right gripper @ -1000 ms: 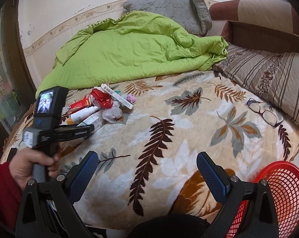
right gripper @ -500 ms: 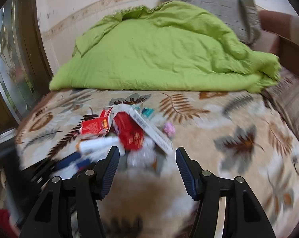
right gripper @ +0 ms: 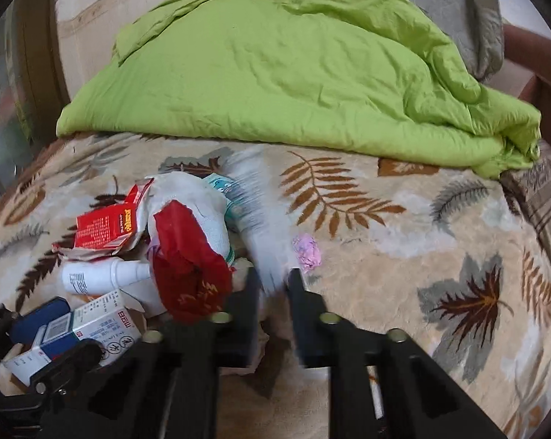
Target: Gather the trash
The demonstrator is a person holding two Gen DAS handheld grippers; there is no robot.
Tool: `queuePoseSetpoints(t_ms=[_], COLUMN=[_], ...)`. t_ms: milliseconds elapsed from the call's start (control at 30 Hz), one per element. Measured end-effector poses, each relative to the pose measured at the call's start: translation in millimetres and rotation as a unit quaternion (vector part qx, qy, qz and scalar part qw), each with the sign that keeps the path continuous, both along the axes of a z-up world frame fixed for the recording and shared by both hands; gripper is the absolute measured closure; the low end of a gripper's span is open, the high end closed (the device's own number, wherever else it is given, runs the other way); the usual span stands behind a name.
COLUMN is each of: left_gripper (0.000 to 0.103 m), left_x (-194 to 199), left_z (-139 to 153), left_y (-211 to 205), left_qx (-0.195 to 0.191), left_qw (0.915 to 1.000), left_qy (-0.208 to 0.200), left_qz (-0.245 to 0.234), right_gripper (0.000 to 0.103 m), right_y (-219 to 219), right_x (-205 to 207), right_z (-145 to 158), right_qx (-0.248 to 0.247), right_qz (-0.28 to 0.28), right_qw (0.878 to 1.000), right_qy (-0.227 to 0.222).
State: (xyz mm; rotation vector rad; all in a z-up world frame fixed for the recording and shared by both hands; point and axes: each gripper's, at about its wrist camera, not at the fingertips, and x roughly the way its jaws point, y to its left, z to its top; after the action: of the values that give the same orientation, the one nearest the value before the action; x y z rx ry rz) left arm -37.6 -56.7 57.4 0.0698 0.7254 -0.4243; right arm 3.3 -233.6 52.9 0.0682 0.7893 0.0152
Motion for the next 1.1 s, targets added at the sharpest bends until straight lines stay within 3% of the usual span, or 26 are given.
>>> queuePoseSetpoints(t_ms=[200,500,533,567,600,633,667,733,867,933,1000,1100], left_gripper=[0.06,0.061,0.061,0.06,0.061,0.06,0.06,0.06,0.06,0.06,0.06,0.06], left_x=[-5.5,-29.3,-35.4,-40.2,-47.4,-54.3,-60.7,-66.9,-61.7,-56.9,-50.9,-43.3], left_z=[0.8,7.7,9.0,9.7,10.6,10.8,10.2,8.1,4.8,1.0,-2.4,-4.6], left_y=[-3.1,13.7,16.7,18.3,20.8,23.1,25.2,27.0,28.1,29.9,32.8,38.0], left_qx=[-0.003,-0.022,-0.021,-0.019,-0.017,-0.014,-0.011,-0.003,0.001,0.002,0.002,-0.017], left_qw=[0.9999,0.9997,0.9997,0.9997,0.9997,0.9998,0.9998,0.9999,0.9999,0.9998,0.9996,0.999], left_qy=[-0.006,0.009,0.012,0.012,0.011,0.009,0.007,0.005,0.006,0.011,0.017,0.031], left_qz=[-0.01,0.004,0.007,0.01,0.012,0.012,0.014,0.01,0.015,0.019,0.024,0.028], right_gripper=[0.102,0.098,0.092,0.068,0.033,0.023,0.02,0.02,0.024,0.031,0.068,0.072], right_y=[-12.3,-9.9,-9.9,-6.6,-1.4,4.8,9.8,14.8,24.5,33.2,35.6,22.5], right_x=[-22.6,-69.9,-71.1,-71.4,-71.7,-70.5,-69.4,-63.9,-31.9,-17.6,-9.1,-14.9], right_z=[16.4,24.2,22.1,20.8,19.7,19.4,19.8,18.6,-4.1,-15.6,-25.8,-23.3], right_qx=[0.037,0.08,0.096,0.103,0.092,0.075,0.063,0.059,0.079,0.044,0.02,0.035], right_qz=[-0.019,-0.014,-0.008,0.001,0.007,0.009,0.007,0.012,0.017,0.017,0.027,0.02], right_qw=[0.999,0.996,0.995,0.995,0.996,0.997,0.998,0.998,0.997,0.998,0.998,0.998], right_qy=[-0.033,-0.025,-0.019,-0.016,-0.016,-0.019,-0.027,-0.035,0.012,0.032,0.048,0.046])
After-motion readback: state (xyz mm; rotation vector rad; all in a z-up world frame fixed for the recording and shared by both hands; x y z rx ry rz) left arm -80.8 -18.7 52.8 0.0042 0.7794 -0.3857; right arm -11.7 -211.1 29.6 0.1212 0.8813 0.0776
